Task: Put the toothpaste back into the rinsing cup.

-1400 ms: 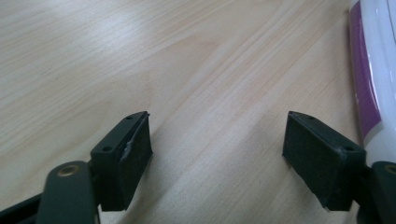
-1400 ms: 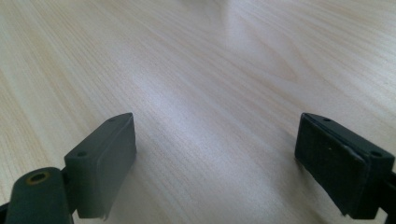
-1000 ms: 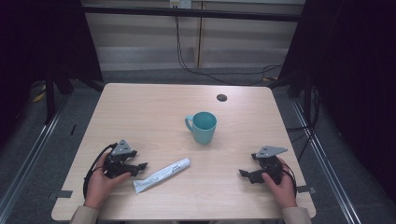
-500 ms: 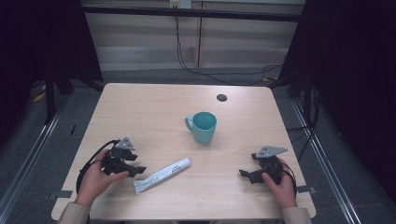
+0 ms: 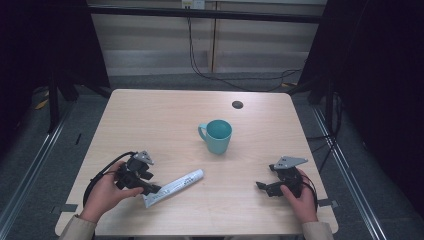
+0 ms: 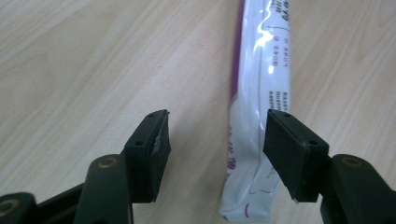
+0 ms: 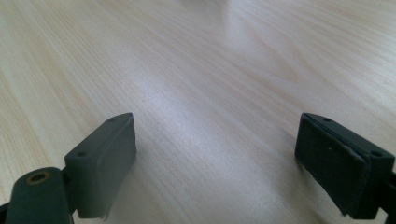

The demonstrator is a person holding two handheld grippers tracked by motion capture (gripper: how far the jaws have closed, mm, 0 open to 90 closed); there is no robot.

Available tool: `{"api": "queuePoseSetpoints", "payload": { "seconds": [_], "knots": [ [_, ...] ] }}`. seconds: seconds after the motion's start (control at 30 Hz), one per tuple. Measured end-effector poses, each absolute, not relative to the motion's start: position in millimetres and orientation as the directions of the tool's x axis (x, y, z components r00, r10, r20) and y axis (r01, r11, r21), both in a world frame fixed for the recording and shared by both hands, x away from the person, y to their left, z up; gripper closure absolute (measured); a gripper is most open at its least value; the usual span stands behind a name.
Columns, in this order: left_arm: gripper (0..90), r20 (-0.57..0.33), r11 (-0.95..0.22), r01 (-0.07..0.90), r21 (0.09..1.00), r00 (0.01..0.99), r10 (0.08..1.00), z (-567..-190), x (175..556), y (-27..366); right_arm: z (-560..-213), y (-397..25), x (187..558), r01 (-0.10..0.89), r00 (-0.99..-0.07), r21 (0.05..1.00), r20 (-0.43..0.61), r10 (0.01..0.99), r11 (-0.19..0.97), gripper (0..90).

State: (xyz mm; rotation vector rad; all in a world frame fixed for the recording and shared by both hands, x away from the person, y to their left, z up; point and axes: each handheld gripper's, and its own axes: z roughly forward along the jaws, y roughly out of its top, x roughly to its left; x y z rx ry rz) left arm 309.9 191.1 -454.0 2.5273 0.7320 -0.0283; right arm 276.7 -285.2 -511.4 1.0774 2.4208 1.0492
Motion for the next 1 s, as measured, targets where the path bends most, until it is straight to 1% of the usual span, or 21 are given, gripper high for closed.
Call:
{"api": "queuePoseSetpoints", "payload": {
  "seconds": [0.07,0.2,0.4,0.77,1.0],
  "knots": [
    [41.1,-0.17,-0.734,0.508,0.45,0.856,0.488,-453.4,308.5,189.1,-511.4,-285.2,276.7,0.523,-0.678,0.721,0.028,0.735,0.455,12.1],
    [43.2,-0.174,-0.746,0.509,0.429,0.857,0.485,-454.5,306.8,185.4,-511.4,-285.2,276.6,0.523,-0.678,0.721,0.028,0.735,0.455,12.0],
    [43.6,-0.19,-0.76,0.506,0.407,0.861,0.472,-456.8,304.7,180.4,-511.4,-285.2,276.6,0.523,-0.678,0.721,0.028,0.735,0.455,12.0],
    [45.0,-0.187,-0.793,0.486,0.367,0.874,0.448,-464.0,302.7,172.5,-511.4,-285.2,276.7,0.523,-0.678,0.721,0.028,0.735,0.455,12.0],
    [46.2,-0.182,-0.802,0.485,0.348,0.875,0.449,-468.5,301.9,170.1,-511.4,-285.2,276.6,0.523,-0.678,0.721,0.028,0.734,0.455,12.1]
  ]
}}
